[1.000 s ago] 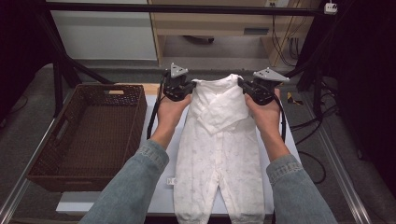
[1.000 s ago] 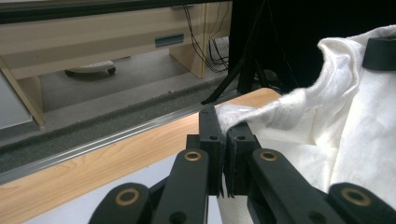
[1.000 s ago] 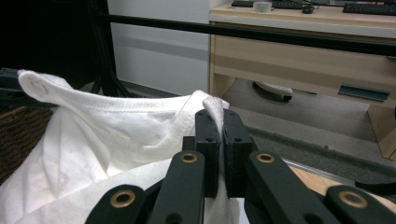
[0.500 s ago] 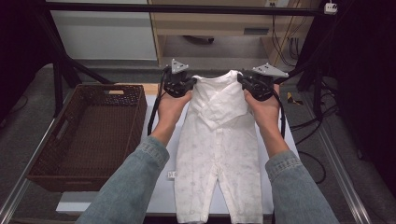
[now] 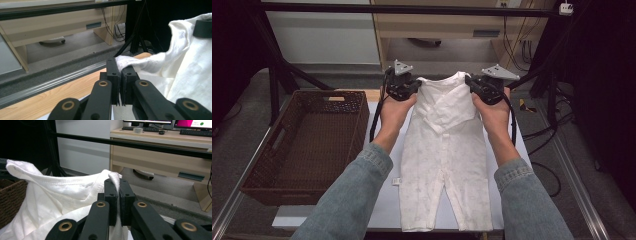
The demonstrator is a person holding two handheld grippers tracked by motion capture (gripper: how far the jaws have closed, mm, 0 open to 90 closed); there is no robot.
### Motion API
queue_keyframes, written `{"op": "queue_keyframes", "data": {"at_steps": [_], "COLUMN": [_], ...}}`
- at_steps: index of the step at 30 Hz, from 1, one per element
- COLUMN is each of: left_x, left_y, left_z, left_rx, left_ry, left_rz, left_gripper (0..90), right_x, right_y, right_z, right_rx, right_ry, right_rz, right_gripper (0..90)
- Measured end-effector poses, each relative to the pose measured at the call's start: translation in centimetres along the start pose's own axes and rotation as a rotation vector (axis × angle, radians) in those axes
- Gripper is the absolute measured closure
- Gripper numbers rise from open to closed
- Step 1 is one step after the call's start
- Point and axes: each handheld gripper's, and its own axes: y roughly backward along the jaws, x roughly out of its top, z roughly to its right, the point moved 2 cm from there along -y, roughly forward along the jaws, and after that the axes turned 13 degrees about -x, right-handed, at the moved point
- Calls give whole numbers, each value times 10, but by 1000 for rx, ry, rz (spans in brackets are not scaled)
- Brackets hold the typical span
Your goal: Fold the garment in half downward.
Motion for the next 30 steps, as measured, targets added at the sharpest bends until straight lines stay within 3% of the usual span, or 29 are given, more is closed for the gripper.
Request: {"op": "queue_keyframes", "data": {"at_steps": [15,22,30], "left_x": [0,3,8], "left_y": [-1,-4,-5], "left_z": [3,1,-3], "left_rx": [-5,-16,-7], "left_ry": [-13,-11,-9], "left_rz": [-3,-3,7], "left_gripper": [876,875,875], "right_x": [0,1,4], "right_y": [1,-3,-7], "right_z": [-2,0,-3], "right_rx": [-3,7,7], "right_ry": [4,-34,-46], "right_rz": [12,11,32], "right_gripper": [879,878,879]}}
